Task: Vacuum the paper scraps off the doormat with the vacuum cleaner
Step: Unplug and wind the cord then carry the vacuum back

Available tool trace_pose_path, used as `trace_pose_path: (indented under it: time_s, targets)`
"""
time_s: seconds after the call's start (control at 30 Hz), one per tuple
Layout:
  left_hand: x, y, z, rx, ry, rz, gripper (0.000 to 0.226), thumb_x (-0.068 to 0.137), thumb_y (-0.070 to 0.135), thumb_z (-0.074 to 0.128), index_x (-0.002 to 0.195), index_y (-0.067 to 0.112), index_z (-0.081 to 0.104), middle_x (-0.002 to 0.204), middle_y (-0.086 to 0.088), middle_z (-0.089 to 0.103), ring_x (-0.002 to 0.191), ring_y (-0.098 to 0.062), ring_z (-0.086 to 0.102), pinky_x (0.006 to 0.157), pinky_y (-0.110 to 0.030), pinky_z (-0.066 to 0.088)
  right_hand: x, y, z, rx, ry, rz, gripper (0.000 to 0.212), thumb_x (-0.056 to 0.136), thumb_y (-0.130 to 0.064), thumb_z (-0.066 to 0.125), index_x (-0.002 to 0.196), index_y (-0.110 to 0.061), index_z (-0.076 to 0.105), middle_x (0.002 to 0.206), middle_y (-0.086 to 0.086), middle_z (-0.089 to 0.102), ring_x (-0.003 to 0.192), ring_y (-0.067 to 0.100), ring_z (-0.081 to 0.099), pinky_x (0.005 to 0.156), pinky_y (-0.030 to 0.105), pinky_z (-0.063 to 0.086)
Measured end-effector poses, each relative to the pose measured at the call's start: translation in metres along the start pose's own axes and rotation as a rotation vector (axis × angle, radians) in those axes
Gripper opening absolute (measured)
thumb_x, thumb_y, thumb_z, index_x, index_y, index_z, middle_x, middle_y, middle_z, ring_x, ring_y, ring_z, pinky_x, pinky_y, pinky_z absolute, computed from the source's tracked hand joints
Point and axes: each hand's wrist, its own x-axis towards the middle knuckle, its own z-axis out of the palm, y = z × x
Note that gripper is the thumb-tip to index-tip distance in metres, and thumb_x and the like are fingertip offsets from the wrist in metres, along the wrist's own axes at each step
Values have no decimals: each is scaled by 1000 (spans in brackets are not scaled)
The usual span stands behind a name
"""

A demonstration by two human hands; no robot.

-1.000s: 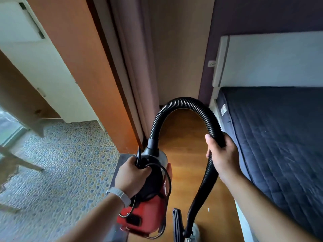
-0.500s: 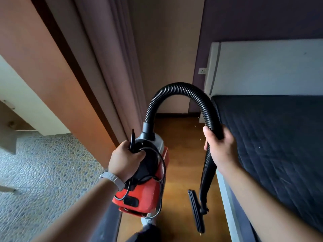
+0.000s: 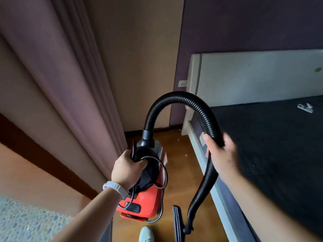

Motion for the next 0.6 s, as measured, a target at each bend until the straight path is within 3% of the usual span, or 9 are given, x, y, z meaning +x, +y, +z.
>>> trace_pose_path:
  time_s: [0.23,0.4,0.6]
  targets:
    - [98,31,-6,25,-29,59,26,72,31,75,95,25,65,81,3,66,76,-22,60,63,-29,42,59,-11,40,22,60,25,13,91,-36,68,91,-25,62,64,1,62,52,11,58,47,26,45]
    - [150,45,7,69,-43,33,22,72,33,75,89,24,64,78,2,65,78,-25,62,61,-29,40,103,-5,68,77,60,27,11,91,-26,70,89,-19,62,65,1,61,51,11,58,45,25,47]
    - [209,69,37,58,4,-36,21,76,29,76,87,23,59,75,-2,62,74,-25,56,61,-29,37,191,24,99,120,-48,52,15,91,-28,69,94,-15,63,70,8,62,55,15,60,47,21,47]
